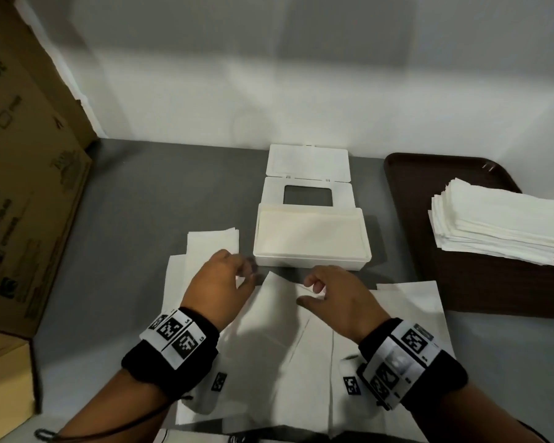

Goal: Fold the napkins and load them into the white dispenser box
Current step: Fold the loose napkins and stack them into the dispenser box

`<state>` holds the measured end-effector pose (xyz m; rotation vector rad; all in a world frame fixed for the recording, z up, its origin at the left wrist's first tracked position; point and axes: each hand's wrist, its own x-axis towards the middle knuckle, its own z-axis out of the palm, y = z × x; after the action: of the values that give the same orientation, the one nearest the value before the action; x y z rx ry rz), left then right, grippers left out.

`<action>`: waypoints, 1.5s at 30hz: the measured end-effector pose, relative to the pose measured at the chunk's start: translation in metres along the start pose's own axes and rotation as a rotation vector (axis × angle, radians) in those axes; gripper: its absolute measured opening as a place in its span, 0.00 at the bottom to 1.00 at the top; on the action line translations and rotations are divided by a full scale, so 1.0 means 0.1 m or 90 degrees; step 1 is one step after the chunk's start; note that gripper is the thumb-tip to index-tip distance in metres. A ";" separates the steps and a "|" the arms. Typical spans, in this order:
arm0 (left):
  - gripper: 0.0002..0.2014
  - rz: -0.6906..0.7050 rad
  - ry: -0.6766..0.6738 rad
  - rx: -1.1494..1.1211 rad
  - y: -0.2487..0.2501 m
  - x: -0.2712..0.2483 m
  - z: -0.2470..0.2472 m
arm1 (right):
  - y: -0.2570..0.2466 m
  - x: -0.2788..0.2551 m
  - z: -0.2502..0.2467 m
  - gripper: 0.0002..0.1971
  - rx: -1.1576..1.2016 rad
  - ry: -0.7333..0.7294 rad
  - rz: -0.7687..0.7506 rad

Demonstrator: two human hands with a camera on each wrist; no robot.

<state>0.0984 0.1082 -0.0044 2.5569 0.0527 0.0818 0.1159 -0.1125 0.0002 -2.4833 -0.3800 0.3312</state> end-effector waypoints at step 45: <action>0.19 -0.059 0.007 -0.438 0.26 0.45 -0.27 | 0.17 -0.04 -0.74 0.08 0.401 0.331 0.137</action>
<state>0.1417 0.1034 0.0346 1.8647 0.1237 0.0649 0.1395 -0.1661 0.0493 -1.8877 0.1877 -0.1107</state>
